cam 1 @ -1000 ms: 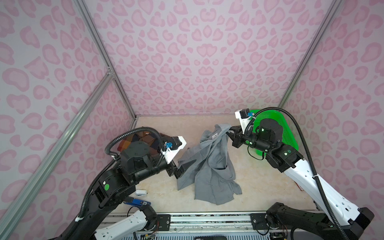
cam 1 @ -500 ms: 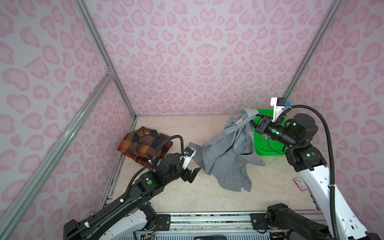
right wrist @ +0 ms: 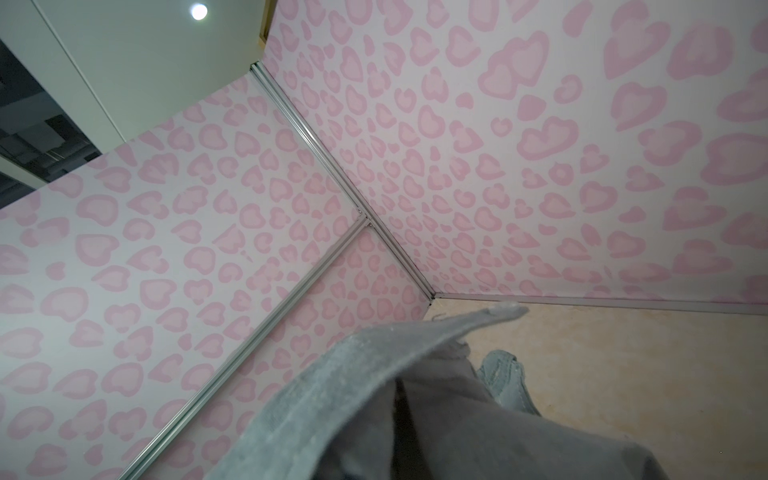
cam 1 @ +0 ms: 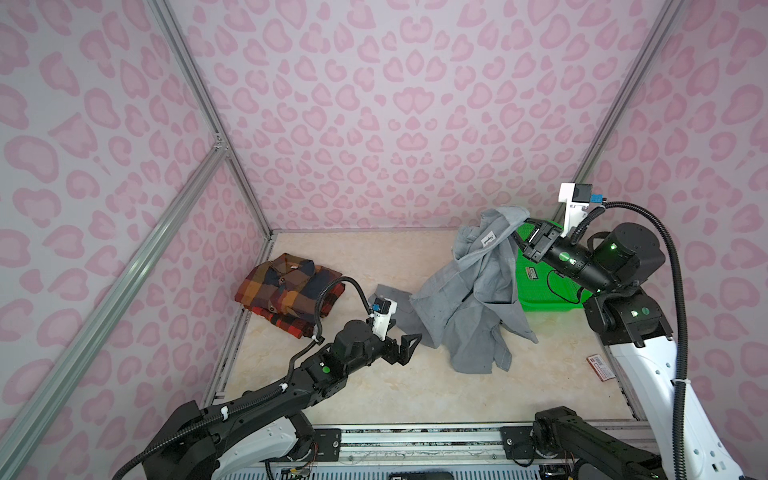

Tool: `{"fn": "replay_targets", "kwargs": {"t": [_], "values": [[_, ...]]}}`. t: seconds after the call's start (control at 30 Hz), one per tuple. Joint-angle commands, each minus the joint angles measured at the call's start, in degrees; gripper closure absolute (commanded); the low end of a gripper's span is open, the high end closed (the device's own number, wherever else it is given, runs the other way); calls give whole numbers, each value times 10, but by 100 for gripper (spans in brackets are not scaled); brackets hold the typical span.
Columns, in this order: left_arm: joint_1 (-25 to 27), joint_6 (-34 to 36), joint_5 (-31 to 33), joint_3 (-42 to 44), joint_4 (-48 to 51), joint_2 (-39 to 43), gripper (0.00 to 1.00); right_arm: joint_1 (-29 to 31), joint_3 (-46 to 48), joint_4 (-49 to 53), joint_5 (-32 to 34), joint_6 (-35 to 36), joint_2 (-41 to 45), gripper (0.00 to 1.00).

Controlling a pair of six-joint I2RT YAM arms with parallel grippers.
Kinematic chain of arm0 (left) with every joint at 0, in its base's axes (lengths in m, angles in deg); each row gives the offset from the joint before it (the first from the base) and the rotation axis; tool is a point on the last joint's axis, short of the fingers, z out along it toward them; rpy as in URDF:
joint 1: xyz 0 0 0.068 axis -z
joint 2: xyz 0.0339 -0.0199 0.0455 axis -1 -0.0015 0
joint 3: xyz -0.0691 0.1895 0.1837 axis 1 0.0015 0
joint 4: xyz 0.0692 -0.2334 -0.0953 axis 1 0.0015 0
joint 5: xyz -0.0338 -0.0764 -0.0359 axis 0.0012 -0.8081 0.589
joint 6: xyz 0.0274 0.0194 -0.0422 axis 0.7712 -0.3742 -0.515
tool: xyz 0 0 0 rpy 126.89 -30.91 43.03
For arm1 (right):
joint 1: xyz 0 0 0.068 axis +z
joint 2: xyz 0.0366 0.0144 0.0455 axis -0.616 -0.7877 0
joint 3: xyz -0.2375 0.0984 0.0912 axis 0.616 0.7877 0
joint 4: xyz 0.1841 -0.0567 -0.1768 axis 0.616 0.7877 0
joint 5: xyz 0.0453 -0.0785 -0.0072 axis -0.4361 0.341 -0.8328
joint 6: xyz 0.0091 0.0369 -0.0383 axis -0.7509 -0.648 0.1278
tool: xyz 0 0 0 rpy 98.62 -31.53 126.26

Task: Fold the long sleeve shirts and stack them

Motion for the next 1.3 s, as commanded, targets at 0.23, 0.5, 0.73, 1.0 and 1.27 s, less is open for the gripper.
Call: {"fn": "replay_targets", "kwargs": {"t": [0.23,0.5,0.73,1.0,1.27], "values": [[0,123,112,31,-119,-27,3,6,-10,-130,-81,-74,2,100],[-17,16,234,52,-65,-44,3,9,-52,-55,-56,-31,2,100],[-49,-280,188,72,48,-11,3,8,-39,-79,-53,-49,-3,100],[11,-464,160,57,35,-92,3,9,-39,-84,-46,-52,2,100],[22,-537,155,40,-17,-183,4,8,-29,-98,-46,-64,6,100]]}}
